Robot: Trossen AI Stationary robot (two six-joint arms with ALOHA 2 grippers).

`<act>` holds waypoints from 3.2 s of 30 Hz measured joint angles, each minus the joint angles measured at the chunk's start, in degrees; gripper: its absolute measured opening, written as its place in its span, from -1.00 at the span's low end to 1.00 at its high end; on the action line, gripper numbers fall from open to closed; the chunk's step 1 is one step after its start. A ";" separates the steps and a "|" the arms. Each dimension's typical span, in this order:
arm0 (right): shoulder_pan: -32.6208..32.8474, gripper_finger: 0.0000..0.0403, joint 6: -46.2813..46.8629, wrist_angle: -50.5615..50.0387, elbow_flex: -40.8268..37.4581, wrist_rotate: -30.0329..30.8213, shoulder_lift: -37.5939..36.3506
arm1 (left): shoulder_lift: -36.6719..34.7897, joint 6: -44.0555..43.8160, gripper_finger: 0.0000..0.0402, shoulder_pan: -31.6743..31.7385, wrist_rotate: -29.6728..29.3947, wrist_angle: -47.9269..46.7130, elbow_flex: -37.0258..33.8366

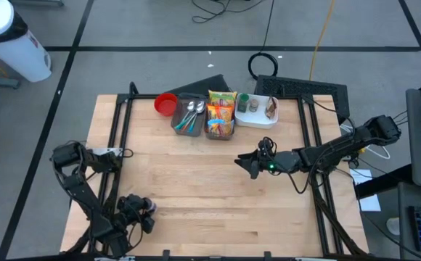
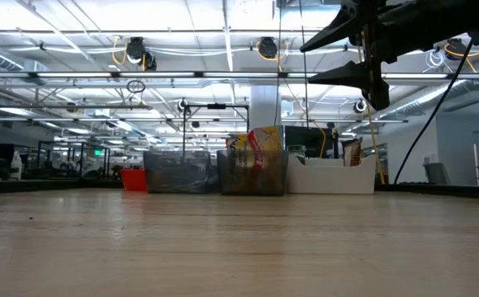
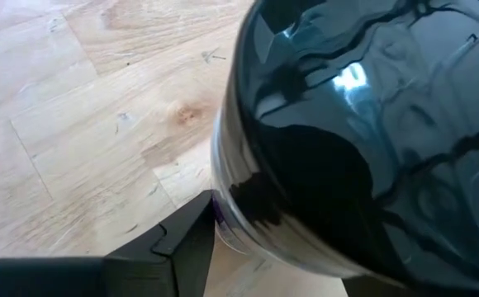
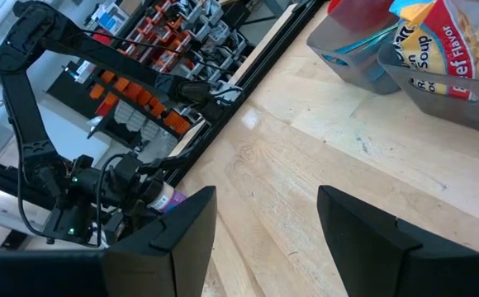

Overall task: Pick & Place Food Item
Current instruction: Put the purple seasoning bottle into the white bin

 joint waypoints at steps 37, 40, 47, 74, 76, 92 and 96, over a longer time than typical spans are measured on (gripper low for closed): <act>-2.50 0.03 -27.42 7.83 8.81 -5.52 -0.02 | -39.94 70.69 0.06 32.18 3.93 14.11 -0.02; -4.85 0.03 -28.23 3.21 12.81 -9.53 0.00 | -40.53 78.55 0.06 38.14 9.28 17.48 -0.02; -10.93 0.03 -29.56 -2.95 21.97 -21.72 5.54 | -38.96 92.79 0.06 51.02 23.21 28.11 -0.02; -21.75 0.51 -24.79 -0.11 37.93 -40.24 23.63 | -27.10 112.08 0.06 74.56 53.43 31.33 9.17; -21.77 0.51 -24.90 -0.13 37.94 -40.22 23.65 | -25.63 112.79 0.06 74.96 54.36 30.01 11.61; -22.49 0.50 -25.55 -0.01 37.92 -40.29 23.63 | -19.35 115.63 0.06 75.54 54.73 22.58 18.78; -22.45 0.50 -25.85 -0.73 37.92 -40.28 23.63 | -19.33 115.49 0.06 75.71 54.65 22.29 18.78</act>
